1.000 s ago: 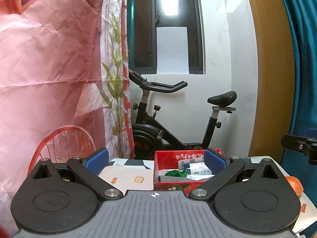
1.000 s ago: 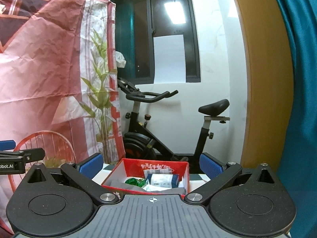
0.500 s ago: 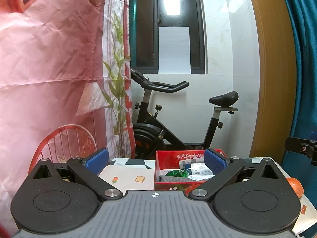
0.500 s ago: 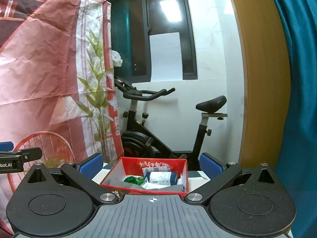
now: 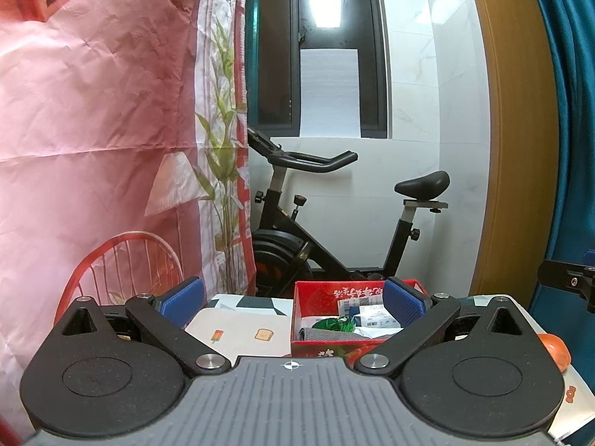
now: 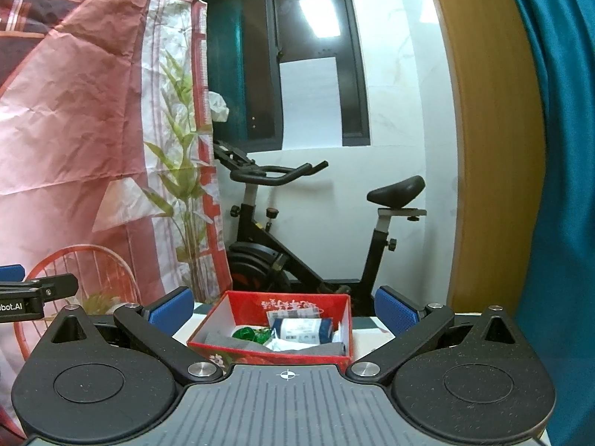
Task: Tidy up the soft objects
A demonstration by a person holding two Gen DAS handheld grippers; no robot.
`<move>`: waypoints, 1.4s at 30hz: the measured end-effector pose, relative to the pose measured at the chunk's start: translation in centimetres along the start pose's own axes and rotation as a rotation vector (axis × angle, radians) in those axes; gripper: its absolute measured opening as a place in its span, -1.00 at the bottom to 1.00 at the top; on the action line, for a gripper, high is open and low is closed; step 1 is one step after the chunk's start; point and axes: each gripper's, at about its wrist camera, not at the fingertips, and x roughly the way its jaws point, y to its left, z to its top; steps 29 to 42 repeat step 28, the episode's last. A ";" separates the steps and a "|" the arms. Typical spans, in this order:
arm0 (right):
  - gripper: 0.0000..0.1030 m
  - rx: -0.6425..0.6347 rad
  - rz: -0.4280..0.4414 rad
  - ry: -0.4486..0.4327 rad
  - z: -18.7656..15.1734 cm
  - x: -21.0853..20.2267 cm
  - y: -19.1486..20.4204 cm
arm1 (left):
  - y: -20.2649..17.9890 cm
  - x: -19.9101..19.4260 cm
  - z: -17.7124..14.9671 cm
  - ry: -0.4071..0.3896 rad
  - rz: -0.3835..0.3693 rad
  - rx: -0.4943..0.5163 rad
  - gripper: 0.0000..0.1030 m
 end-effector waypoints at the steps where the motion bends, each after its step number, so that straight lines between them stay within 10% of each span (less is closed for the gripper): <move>1: 0.99 0.000 -0.001 0.001 0.0 0.0 0.0 | 0.0 0.0 0.0 0.000 0.000 0.000 1.00; 42: 0.99 0.002 -0.017 0.018 -0.4 0.2 -0.3 | -0.1 0.1 -0.1 0.004 0.001 -0.004 1.00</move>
